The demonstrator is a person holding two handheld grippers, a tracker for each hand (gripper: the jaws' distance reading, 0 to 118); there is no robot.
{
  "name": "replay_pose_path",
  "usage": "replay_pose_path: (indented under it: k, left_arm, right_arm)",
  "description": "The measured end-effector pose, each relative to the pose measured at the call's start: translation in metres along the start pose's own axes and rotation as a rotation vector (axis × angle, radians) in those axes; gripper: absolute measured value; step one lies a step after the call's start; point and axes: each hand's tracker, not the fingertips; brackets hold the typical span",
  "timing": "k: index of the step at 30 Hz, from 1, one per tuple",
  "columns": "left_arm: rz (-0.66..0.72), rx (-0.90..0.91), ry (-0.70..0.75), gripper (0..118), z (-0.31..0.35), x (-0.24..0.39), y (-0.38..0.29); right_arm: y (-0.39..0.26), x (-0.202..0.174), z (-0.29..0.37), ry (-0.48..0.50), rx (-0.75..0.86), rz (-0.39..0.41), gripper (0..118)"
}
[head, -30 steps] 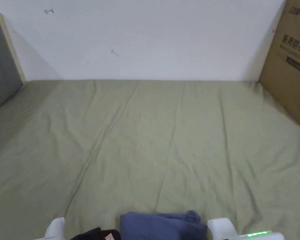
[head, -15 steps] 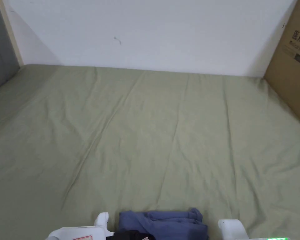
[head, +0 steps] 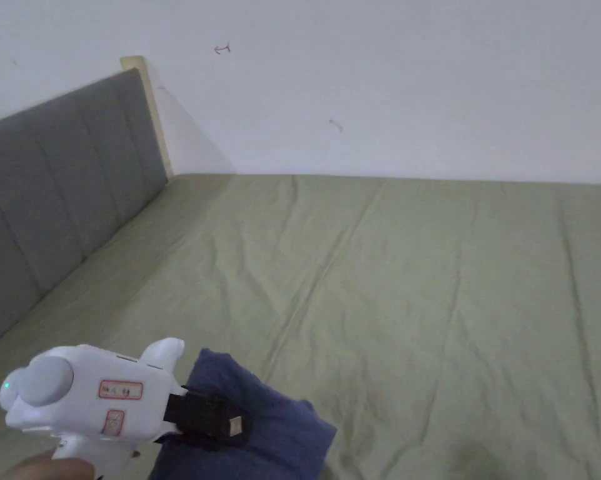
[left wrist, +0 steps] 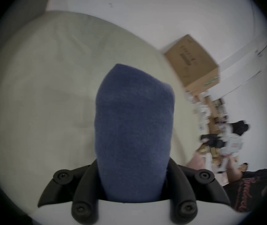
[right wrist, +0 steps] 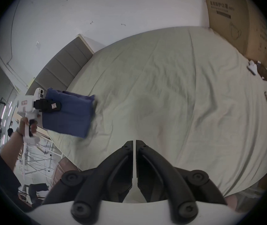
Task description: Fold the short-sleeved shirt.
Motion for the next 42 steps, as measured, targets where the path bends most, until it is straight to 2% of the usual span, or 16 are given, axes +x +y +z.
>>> replay_pose_path:
  k: [4, 6, 10, 12, 13, 14, 22, 23, 24, 25, 26, 27, 31, 34, 38, 42]
  left_arm:
    - [-0.019, -0.079, 0.33, 21, 0.042, -0.056, 0.017]
    - [-0.038, -0.092, 0.427, 22, 0.053, -0.077, 0.023]
    - [-0.046, -0.07, 0.681, 45, 0.068, -0.091, 0.02]
    - [-0.099, -0.054, 0.776, 94, 0.079, -0.094, 0.019]
    - [-0.117, -0.044, 0.809, 111, 0.085, -0.093, 0.018]
    - [-0.123, -0.016, 0.816, 116, 0.092, -0.09, 0.016]
    - [-0.14, 0.046, 0.709, 114, 0.097, -0.07, -0.006]
    - [-0.117, 0.053, 0.67, 108, 0.091, -0.061, -0.012]
    - [-0.095, 0.067, 0.614, 93, 0.082, -0.054, -0.023]
    - [-0.081, 0.081, 0.571, 65, 0.074, -0.042, -0.032]
    - [-0.084, 0.11, 0.54, 21, 0.066, -0.029, -0.041]
    - [-0.094, 0.152, 0.522, 2, 0.057, -0.014, -0.05]
    - [-0.101, 0.317, 0.336, 3, 0.03, 0.074, -0.081]
    - [-0.077, 0.58, 0.237, 1, 0.024, 0.147, -0.086]
    - [-0.211, 0.859, 0.246, 1, 0.033, 0.234, -0.083]
    - [-0.335, 0.977, 0.303, 1, 0.048, 0.295, -0.071]
  right_arm:
    - [-0.004, -0.007, 0.007, -0.02, -0.003, 0.032, 3]
    - [-0.005, -0.011, 0.006, -0.034, -0.016, 0.039, 3]
    - [-0.006, -0.015, 0.002, -0.053, -0.041, 0.035, 3]
    - [-0.005, -0.018, 0.002, -0.055, -0.044, 0.033, 3]
    - [-0.003, -0.02, 0.002, -0.054, -0.045, 0.035, 3]
    - [-0.002, -0.021, 0.003, -0.053, -0.042, 0.038, 3]
    - [0.01, -0.024, 0.009, -0.03, 0.006, 0.072, 3]
    - [0.011, -0.026, 0.011, -0.025, 0.012, 0.08, 3]
    - [0.012, -0.027, 0.013, -0.021, 0.021, 0.089, 3]
    - [0.012, -0.026, 0.015, -0.012, 0.033, 0.098, 3]
    - [0.012, -0.026, 0.017, 0.007, 0.046, 0.106, 3]
    - [0.013, -0.027, 0.019, 0.031, 0.053, 0.113, 3]
    - [0.018, -0.033, 0.029, 0.045, 0.096, 0.144, 3]
    - [0.025, -0.042, 0.059, -0.01, 0.281, 0.167, 3]
    - [0.035, -0.056, 0.12, -0.09, 0.625, 0.267, 3]
    - [0.044, -0.063, 0.163, -0.18, 0.898, 0.228, 3]
